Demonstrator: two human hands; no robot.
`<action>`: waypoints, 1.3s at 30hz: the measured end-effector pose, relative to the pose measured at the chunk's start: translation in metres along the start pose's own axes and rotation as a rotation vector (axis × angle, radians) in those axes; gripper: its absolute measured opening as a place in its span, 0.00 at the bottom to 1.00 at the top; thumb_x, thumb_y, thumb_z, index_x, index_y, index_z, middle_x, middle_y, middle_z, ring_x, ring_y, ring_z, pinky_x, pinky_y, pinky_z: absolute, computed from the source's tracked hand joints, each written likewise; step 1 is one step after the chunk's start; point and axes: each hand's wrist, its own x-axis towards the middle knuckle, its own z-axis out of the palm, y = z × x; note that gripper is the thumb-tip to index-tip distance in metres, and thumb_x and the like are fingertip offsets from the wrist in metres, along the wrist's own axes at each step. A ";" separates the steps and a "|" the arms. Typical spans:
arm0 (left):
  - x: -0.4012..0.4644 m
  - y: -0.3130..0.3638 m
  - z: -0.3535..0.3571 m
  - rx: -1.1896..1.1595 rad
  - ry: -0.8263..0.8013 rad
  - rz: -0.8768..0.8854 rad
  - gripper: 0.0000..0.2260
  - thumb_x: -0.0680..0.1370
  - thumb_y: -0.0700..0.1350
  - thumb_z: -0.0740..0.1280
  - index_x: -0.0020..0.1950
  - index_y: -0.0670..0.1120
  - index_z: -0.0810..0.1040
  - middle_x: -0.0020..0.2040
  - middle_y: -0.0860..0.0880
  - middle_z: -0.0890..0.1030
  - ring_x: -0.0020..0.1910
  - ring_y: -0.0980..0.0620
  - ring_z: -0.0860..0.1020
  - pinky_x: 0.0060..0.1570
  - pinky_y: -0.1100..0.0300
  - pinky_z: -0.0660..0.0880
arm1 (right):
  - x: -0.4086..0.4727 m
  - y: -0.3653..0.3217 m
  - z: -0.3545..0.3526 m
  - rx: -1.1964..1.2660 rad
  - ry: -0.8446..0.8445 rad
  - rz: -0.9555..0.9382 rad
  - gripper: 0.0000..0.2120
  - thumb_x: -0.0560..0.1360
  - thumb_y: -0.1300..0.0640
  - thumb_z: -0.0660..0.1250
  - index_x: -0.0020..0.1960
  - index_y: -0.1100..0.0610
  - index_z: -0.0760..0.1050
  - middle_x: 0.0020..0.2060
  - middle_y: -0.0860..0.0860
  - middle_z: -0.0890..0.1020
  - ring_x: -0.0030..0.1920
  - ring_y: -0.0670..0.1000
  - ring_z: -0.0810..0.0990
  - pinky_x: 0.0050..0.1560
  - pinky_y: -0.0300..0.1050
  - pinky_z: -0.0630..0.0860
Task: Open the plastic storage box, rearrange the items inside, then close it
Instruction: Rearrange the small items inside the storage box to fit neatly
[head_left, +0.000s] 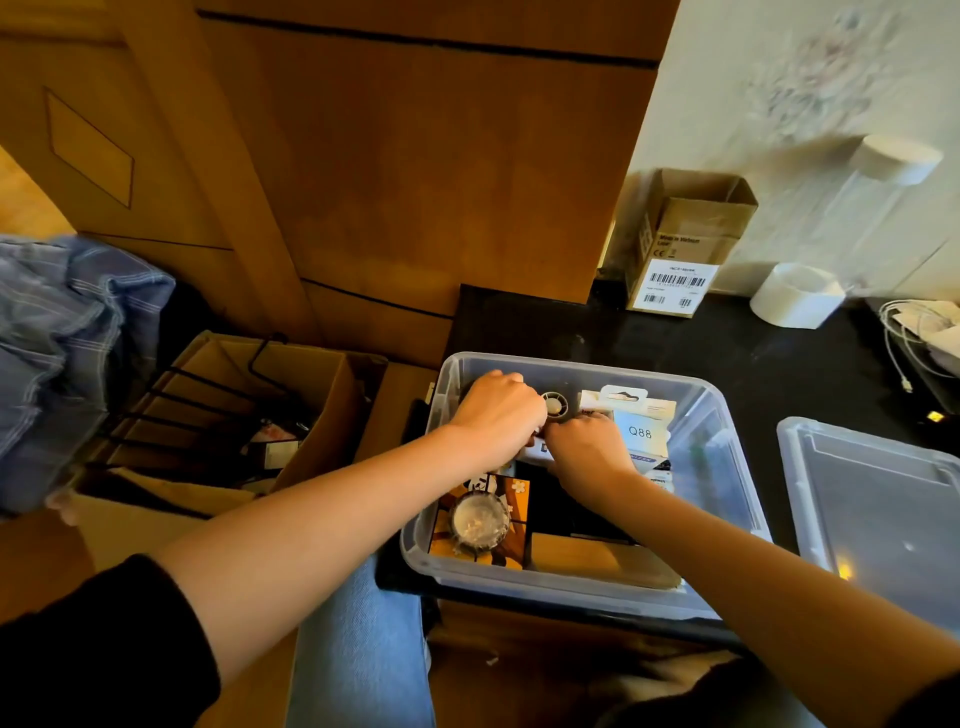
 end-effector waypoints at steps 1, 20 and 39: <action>0.000 -0.001 0.002 -0.005 0.005 -0.001 0.07 0.77 0.44 0.66 0.52 0.45 0.81 0.50 0.45 0.80 0.53 0.44 0.75 0.48 0.55 0.69 | 0.000 -0.001 0.000 0.001 -0.004 0.003 0.12 0.75 0.55 0.67 0.57 0.55 0.76 0.50 0.53 0.82 0.51 0.53 0.80 0.55 0.45 0.73; 0.003 -0.006 0.022 0.112 -0.021 0.138 0.12 0.79 0.37 0.61 0.55 0.44 0.82 0.54 0.45 0.76 0.61 0.42 0.68 0.66 0.50 0.62 | 0.004 -0.016 -0.004 0.086 -0.078 0.089 0.06 0.75 0.58 0.65 0.51 0.55 0.77 0.50 0.52 0.82 0.54 0.53 0.78 0.61 0.47 0.67; 0.021 -0.001 0.028 0.100 -0.026 0.221 0.05 0.76 0.39 0.63 0.43 0.47 0.76 0.40 0.47 0.80 0.44 0.44 0.77 0.38 0.57 0.60 | -0.040 -0.010 -0.026 0.166 -0.296 -0.218 0.14 0.78 0.58 0.59 0.62 0.60 0.72 0.60 0.57 0.76 0.57 0.57 0.76 0.54 0.52 0.74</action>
